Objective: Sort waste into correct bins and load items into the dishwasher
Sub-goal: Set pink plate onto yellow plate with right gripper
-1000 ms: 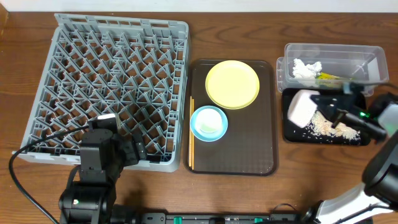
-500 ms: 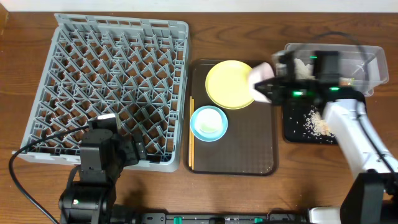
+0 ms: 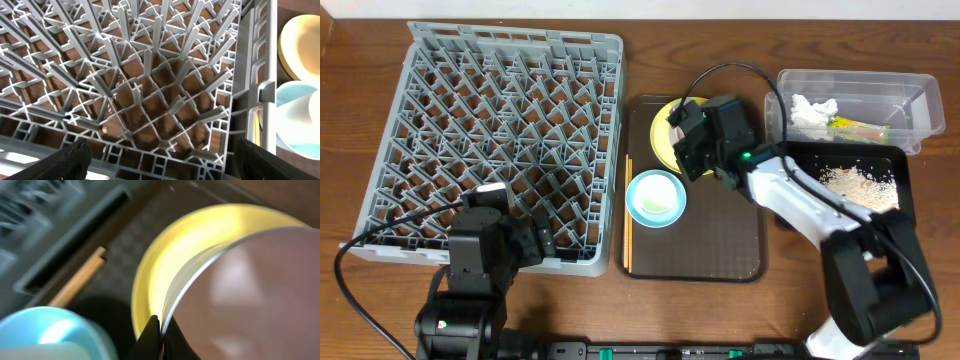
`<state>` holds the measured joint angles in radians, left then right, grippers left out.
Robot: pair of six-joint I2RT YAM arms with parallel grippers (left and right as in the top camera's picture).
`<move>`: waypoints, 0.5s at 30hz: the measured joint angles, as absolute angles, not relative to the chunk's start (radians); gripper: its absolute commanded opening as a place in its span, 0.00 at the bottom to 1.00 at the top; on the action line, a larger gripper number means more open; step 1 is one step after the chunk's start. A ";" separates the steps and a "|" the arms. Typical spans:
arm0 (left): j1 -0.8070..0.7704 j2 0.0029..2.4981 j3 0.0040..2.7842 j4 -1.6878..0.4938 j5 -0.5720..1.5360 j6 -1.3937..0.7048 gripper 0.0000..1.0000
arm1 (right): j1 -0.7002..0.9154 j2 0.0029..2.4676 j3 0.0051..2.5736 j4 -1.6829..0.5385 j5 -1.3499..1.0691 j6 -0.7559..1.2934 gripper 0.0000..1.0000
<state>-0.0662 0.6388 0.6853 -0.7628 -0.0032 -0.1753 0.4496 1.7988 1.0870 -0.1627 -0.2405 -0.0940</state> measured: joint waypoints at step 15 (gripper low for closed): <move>-0.066 0.639 0.685 -0.763 -0.003 -0.176 0.91 | 0.449 1.629 1.087 -0.251 -0.245 -0.043 0.31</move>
<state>-0.0662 0.6388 0.6853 -0.7628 -0.0032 -0.1757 0.4488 1.6295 1.0870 -0.2508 -0.2455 -0.0425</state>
